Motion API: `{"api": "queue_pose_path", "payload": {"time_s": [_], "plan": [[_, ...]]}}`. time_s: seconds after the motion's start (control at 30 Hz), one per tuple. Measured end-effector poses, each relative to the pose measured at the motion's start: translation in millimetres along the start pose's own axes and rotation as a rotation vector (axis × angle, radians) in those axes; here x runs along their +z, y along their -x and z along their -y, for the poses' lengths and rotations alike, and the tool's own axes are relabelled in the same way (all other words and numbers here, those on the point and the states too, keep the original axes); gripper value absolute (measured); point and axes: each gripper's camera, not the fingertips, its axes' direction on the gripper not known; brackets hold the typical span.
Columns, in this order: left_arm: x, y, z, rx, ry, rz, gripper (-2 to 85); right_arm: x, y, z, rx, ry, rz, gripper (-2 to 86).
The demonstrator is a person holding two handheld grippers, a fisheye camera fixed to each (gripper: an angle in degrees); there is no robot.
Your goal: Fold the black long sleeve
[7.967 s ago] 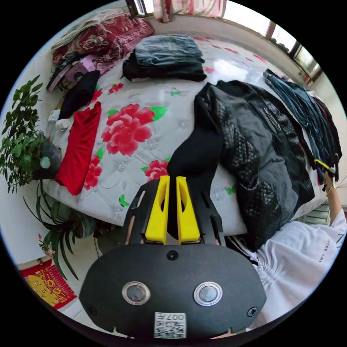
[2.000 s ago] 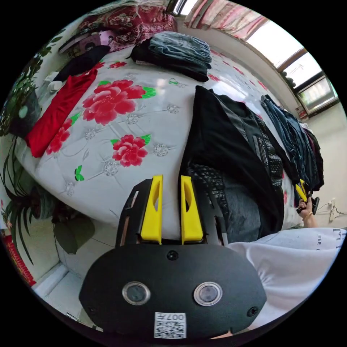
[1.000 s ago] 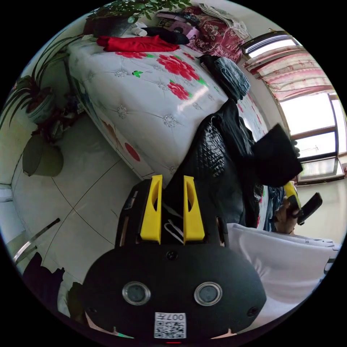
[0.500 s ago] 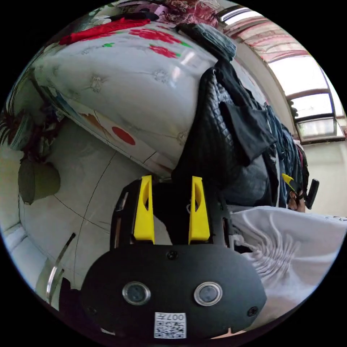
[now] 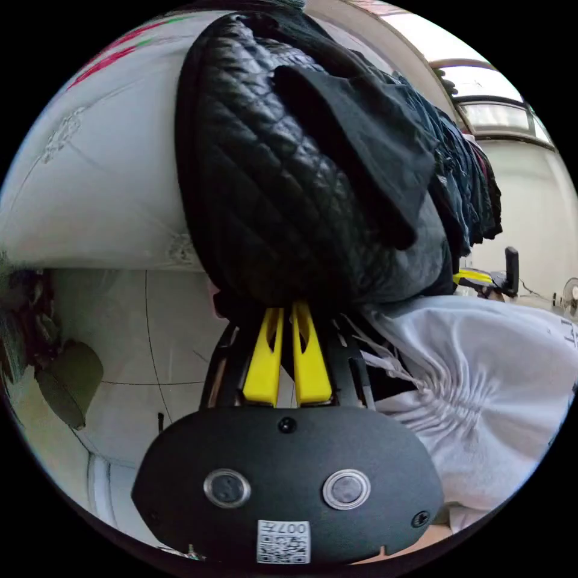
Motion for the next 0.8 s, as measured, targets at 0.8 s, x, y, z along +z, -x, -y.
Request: {"api": "queue_pose_path", "payload": {"time_s": [0.8], "plan": [[-271.5, 66.4, 155.4, -0.24, -0.785, -0.339, 10.9, -212.1, -141.6, 130.7, 0.268, -0.823, 0.365, 8.2]]}}
